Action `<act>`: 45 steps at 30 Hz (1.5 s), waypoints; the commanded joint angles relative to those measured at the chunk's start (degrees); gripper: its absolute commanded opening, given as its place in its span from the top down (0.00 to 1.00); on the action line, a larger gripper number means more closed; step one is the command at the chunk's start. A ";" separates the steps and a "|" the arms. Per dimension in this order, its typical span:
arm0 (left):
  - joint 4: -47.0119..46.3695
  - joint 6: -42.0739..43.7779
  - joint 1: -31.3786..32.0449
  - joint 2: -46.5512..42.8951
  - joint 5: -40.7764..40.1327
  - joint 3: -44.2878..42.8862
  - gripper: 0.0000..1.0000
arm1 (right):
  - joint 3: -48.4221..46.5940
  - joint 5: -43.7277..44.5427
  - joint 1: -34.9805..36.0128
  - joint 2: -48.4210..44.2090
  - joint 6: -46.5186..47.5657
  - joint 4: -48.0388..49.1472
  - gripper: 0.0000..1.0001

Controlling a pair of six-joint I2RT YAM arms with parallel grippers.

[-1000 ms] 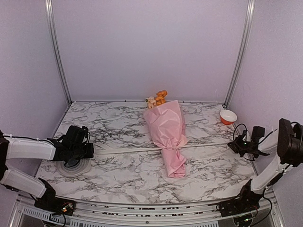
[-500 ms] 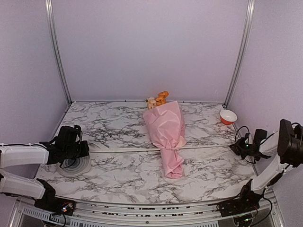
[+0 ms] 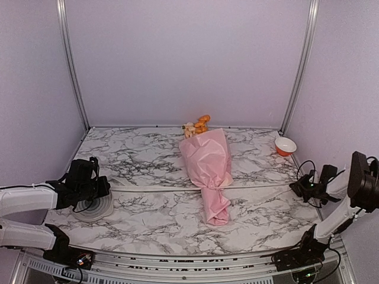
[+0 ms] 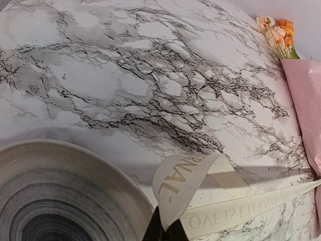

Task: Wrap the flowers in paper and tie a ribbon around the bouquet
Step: Tie the ribbon around the folded bouquet, then place the right side of the half-tied ribbon at the center of the board.

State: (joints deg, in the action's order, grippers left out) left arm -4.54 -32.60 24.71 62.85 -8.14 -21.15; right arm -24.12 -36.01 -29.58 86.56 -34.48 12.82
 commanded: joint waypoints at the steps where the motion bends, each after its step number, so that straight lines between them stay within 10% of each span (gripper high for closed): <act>1: 5.59 1.23 -3.62 -1.11 -11.97 1.88 1.00 | -1.49 10.24 -3.24 -2.26 -1.29 8.47 1.00; 15: 10.51 15.23 27.10 7.97 -14.34 -32.96 1.00 | -11.56 22.46 44.29 -20.29 8.42 -17.85 1.00; 25: 8.38 32.49 44.37 13.11 -17.26 -49.23 1.00 | -27.59 -11.54 61.80 -28.61 22.16 -33.32 1.00; 45: 5.11 43.78 63.39 5.07 -25.61 -47.02 1.00 | -33.12 -32.93 62.28 -41.69 31.12 -40.99 1.00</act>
State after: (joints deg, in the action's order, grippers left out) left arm 2.72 8.71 85.17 71.64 -33.74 -69.76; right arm -57.14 -62.17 32.51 47.75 -5.80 -24.21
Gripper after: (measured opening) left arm 0.004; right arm 0.006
